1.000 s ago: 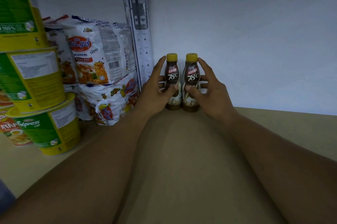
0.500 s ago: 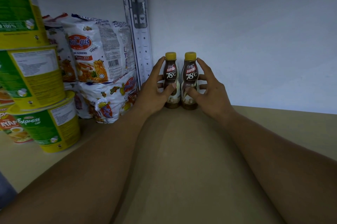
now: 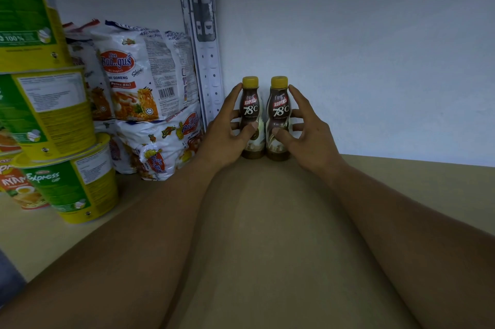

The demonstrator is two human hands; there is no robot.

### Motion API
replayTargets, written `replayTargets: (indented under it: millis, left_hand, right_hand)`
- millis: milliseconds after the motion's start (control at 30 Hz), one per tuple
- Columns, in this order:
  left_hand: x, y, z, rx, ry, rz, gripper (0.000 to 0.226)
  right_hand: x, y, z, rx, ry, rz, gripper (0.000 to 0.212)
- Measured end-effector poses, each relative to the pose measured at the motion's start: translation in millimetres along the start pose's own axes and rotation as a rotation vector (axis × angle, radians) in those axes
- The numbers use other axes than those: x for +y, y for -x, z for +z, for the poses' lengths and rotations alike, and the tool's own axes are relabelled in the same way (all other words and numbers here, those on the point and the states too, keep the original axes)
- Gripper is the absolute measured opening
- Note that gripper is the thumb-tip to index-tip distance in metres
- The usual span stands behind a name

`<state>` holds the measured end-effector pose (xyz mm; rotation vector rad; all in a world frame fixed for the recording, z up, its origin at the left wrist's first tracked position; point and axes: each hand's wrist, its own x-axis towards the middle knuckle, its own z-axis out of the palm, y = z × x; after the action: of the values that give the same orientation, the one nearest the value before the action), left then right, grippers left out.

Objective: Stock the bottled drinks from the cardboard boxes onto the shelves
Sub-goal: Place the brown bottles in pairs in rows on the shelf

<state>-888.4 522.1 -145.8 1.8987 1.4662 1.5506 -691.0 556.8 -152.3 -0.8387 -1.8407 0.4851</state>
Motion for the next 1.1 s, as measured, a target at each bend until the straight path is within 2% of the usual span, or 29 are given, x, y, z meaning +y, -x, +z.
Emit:
replayTargets:
  millis: [1100]
  left_hand:
    - [2.2, -2.3, 7.2, -0.053, 0.03, -0.024, 0.089]
  right_hand:
    - [1.9, 4.0, -4.0, 0.087, 0.038, 0.009, 0.087]
